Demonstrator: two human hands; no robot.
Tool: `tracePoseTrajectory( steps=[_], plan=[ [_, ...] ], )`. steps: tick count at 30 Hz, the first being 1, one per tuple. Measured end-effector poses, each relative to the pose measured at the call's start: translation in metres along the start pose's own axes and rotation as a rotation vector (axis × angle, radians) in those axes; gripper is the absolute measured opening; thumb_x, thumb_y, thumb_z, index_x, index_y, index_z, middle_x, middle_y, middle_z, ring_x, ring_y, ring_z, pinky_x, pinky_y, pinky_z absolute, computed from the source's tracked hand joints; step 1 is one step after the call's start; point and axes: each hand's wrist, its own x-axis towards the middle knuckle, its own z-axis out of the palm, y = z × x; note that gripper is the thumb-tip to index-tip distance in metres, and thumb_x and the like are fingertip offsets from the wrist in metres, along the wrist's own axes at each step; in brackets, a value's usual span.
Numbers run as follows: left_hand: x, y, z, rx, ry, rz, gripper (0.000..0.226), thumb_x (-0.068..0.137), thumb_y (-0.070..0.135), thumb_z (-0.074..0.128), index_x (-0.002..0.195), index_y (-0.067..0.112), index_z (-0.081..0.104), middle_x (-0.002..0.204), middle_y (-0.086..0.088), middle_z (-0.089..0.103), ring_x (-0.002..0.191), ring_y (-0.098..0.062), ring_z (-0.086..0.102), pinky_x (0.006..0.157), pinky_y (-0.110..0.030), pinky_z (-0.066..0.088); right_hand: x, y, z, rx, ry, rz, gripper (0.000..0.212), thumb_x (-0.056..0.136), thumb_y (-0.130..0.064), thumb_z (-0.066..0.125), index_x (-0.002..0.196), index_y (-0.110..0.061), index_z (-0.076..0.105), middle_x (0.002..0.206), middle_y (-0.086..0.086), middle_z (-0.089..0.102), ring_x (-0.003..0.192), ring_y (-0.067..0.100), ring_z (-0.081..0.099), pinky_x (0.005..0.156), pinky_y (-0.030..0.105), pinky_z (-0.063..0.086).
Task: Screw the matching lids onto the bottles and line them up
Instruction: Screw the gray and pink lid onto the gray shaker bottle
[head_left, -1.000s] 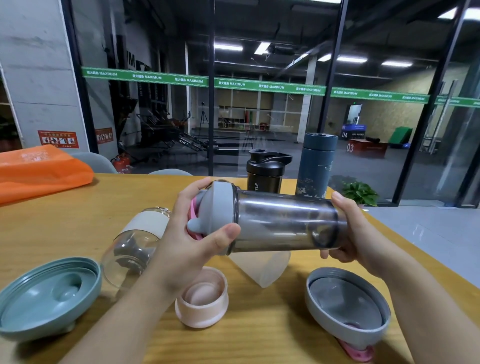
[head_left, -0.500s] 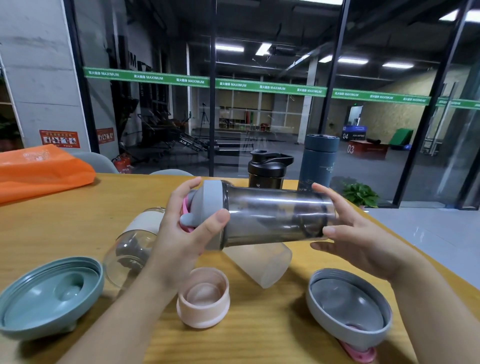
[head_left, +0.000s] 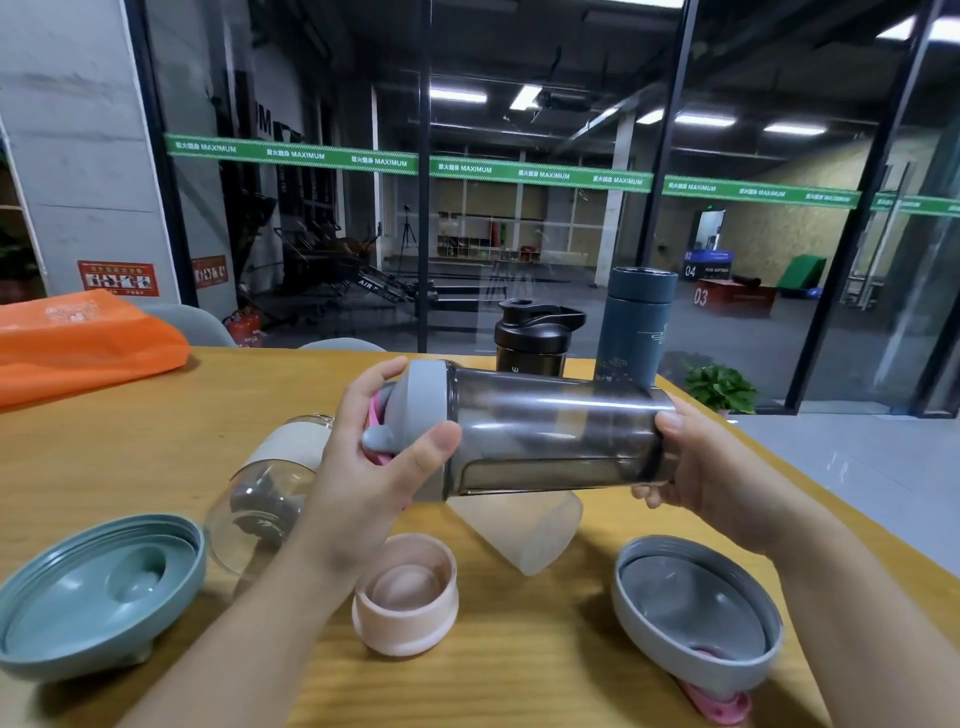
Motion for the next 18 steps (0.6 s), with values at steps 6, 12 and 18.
tracePoseTrajectory(
  steps=[6,12,18],
  plan=[
    [-0.0049,0.0011,-0.0004,0.013,-0.107,0.019,0.076,0.043,0.05,0.082,0.111,0.054,0.049,0.105,0.014,0.059,0.076,-0.002,0.065,0.052,-0.015,0.05,-0.0015,0.0014,0.0026,-0.064,0.054,0.149,0.073,0.06,-0.08,0.038,0.085,-0.02,0.071,0.057,0.011,0.051,0.044,0.016,0.03,0.042,0.022,0.027],
    [-0.0034,-0.0014,-0.0017,0.002,-0.114,0.026,0.074,0.036,0.072,0.077,0.105,0.064,0.05,0.113,0.007,0.056,0.078,-0.004,0.065,0.055,-0.016,0.05,0.0008,0.0033,0.0012,-0.13,0.029,0.191,0.083,0.061,-0.085,0.03,0.088,-0.019,0.071,0.059,0.013,0.053,0.045,0.015,0.032,0.045,0.023,0.026],
    [-0.0041,0.0008,0.001,0.063,-0.027,0.065,0.062,0.063,0.044,0.073,0.118,0.046,0.043,0.105,0.01,0.053,0.064,0.009,0.058,0.05,-0.007,0.042,0.0012,0.0047,0.0012,-0.109,-0.01,0.208,0.082,0.061,-0.084,0.034,0.107,-0.024,0.066,0.081,0.008,0.069,0.057,0.017,0.053,0.048,0.023,0.037]
  ],
)
